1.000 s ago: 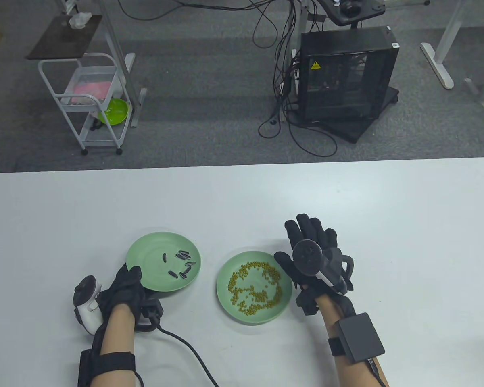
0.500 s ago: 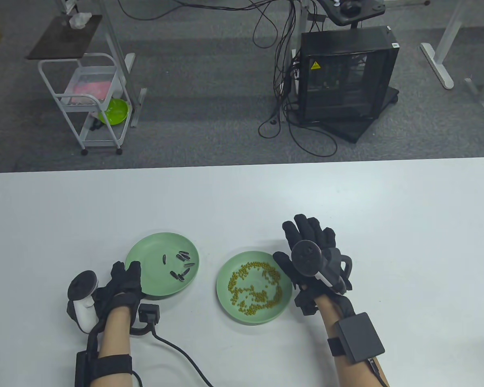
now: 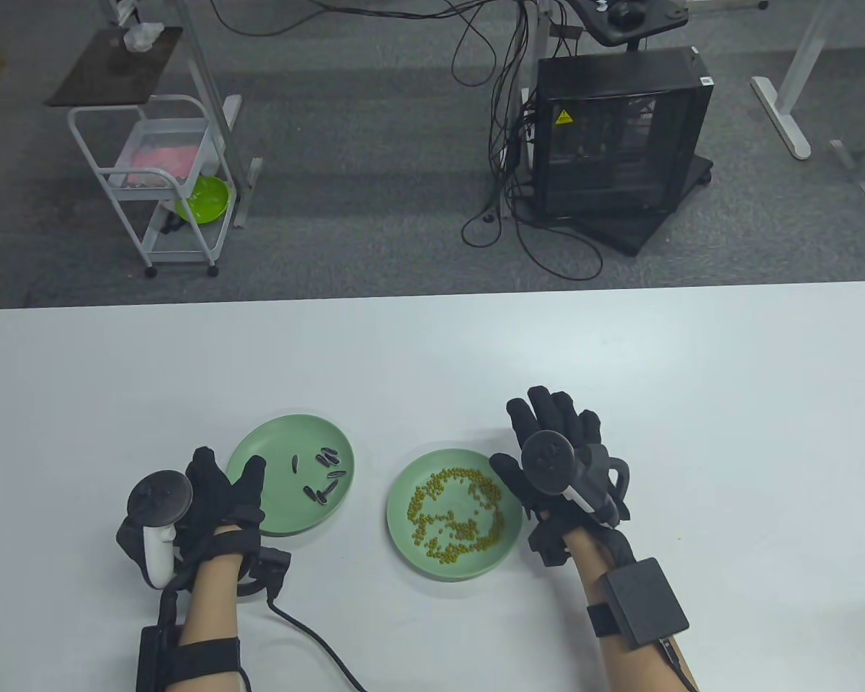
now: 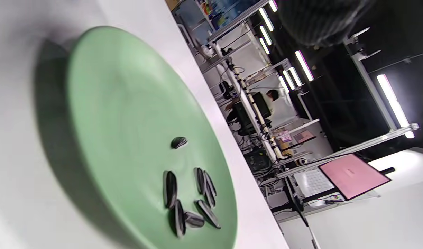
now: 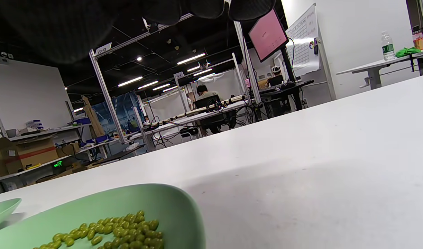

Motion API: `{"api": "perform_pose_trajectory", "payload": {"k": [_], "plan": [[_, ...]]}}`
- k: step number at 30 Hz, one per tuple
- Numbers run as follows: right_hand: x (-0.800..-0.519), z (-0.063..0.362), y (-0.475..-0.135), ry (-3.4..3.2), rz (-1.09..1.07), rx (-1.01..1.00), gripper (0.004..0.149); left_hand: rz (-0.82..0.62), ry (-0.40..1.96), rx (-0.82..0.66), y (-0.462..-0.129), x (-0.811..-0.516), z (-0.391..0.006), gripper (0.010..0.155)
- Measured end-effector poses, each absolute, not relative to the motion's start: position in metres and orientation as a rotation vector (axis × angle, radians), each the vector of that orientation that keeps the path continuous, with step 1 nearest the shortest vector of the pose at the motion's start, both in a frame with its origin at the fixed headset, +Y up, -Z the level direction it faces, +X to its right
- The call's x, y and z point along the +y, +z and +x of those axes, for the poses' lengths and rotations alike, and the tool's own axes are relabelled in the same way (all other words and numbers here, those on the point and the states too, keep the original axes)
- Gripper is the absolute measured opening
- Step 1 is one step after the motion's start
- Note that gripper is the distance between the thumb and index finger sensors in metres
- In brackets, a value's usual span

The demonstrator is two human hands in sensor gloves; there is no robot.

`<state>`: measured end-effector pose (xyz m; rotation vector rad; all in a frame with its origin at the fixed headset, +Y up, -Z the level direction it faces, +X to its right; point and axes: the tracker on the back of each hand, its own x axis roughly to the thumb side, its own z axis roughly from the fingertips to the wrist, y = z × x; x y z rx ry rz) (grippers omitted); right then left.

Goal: Pick sunflower seeds with hand pinch into plate

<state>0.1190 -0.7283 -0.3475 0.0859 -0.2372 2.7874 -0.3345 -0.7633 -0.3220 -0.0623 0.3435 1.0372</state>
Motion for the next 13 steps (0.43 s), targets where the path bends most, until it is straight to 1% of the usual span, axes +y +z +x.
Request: {"api": "perform_pose_trajectory", "payload": {"k": [5,13], "plan": [[-0.7286,0.1197,-0.348,2.786,0.086,-0.24,0.081,-0.027,1.023,0.338,-0.3224,-0.7638,-0.3349,0.103],[-0.7288,0.1217,-0.3481,2.798,0.075,-0.227,0.081,-0.022,0.999,0.339,-0.3222,-0.7641,-0.3361,0.104]]}}
